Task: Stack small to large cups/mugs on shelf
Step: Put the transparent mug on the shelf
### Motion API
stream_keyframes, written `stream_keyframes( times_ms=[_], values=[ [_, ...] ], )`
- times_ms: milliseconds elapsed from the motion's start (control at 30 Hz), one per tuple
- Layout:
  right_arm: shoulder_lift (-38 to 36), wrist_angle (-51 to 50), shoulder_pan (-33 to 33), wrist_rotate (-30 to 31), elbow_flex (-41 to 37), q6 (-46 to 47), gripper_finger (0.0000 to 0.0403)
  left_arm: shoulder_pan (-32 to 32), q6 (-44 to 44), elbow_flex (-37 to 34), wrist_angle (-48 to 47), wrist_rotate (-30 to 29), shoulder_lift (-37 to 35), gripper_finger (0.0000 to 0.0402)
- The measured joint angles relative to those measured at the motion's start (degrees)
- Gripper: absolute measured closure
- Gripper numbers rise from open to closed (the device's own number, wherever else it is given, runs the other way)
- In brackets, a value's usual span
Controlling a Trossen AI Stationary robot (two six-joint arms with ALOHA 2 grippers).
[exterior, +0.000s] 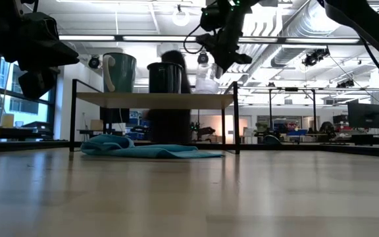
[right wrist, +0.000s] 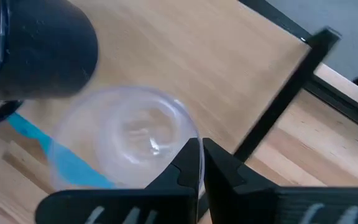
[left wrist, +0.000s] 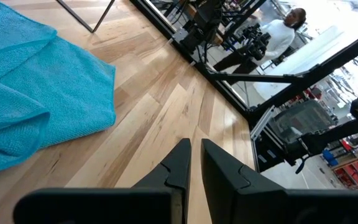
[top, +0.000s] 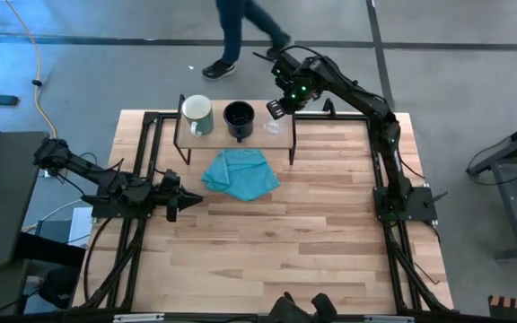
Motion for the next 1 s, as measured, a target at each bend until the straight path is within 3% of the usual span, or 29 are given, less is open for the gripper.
stream_keyframes(
  times_ms=[1000],
  values=[
    [0.51,1.41,-0.48,-1.18,0.04,-1.95,0.0390,0.00,-0.87,0.00,0.00,0.68,0.01,0.0376]
  ],
)
